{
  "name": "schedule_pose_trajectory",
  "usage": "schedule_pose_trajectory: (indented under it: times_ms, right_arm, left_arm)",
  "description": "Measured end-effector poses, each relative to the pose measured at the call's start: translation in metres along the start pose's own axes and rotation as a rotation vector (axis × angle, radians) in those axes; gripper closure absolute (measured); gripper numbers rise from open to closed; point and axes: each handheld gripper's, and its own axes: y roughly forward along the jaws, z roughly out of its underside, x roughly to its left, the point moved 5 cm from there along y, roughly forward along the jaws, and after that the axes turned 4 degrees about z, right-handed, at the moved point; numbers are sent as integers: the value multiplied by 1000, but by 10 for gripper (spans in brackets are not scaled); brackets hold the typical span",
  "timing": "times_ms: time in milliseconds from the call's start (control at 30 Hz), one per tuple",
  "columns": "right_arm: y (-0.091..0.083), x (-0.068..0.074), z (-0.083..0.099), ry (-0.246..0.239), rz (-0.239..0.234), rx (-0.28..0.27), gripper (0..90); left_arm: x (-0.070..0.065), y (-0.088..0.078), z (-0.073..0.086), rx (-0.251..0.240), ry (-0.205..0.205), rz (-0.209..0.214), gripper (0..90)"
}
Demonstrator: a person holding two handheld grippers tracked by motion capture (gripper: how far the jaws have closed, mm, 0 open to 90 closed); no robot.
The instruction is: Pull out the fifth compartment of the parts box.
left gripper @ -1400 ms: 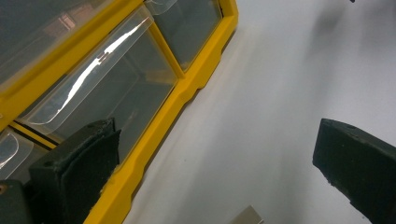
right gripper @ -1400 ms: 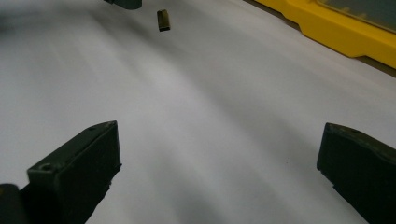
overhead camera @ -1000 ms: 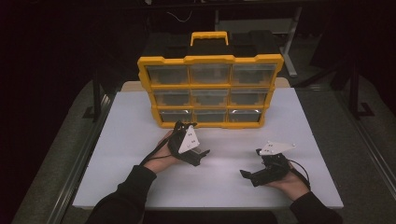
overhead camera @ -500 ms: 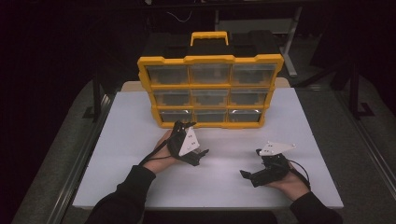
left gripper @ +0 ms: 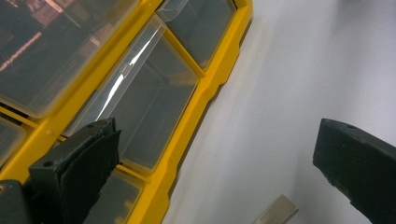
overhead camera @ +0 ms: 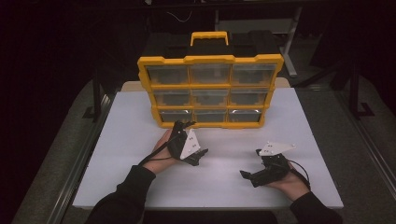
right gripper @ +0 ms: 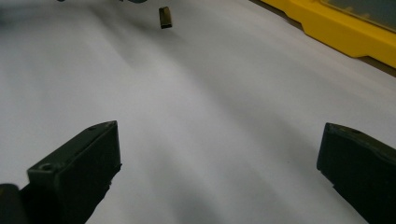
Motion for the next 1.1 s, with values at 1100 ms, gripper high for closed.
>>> schedule_pose_trajectory:
  times_ms: [1100]
  right_arm:
    - [1,1,0,-3,-4,3,0]
  left_arm:
    - [-7,-2,-3,31,181,-83,2]
